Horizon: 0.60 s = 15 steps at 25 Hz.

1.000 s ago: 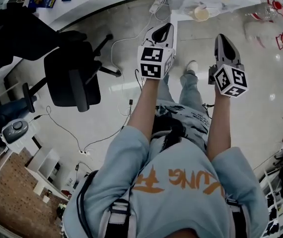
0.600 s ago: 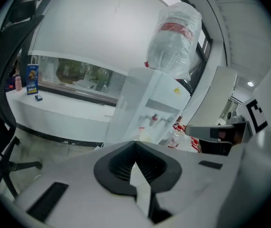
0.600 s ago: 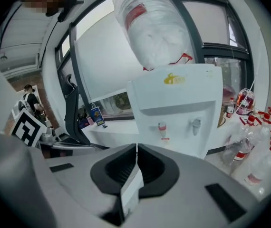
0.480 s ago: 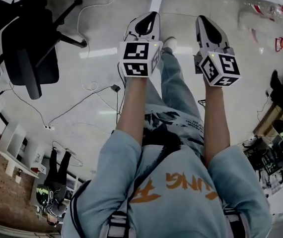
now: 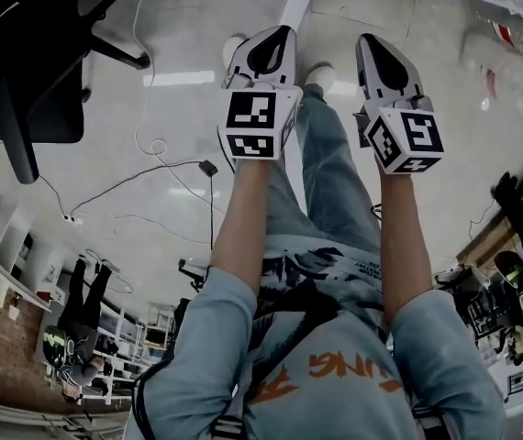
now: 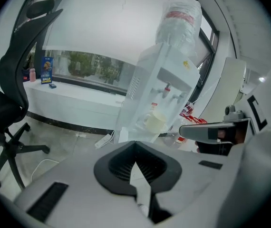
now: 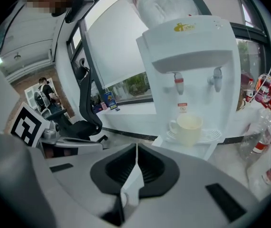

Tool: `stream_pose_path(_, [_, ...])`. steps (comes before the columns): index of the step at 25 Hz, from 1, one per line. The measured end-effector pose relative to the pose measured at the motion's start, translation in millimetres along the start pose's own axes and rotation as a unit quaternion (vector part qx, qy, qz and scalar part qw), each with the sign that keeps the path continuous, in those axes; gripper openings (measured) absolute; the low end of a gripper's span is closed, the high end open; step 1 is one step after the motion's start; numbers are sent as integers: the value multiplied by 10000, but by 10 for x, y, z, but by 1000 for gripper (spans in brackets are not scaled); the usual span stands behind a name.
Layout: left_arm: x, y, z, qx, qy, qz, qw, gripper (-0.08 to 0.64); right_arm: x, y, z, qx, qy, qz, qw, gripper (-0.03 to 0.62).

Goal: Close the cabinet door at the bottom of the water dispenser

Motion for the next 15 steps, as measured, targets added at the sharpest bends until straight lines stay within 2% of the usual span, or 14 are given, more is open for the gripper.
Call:
stream_pose_path(8, [29, -304, -114, -290, 97, -235, 9993, 20, 285, -374, -60, 101, 118, -289, 9995, 31])
stream_pose_path(15, [156, -481, -284, -205, 77, -408, 9989, 20, 713, -590, -208, 118, 235, -437, 9987, 34])
Point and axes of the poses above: the fingertips, and each gripper's own axes: x forward along the fingers, z to its right, y out of its top, the point moved 8 cm from there along -x, backward along the fingers, and after that the axes turned 8 degrees about -z, right-handed, at the moved point
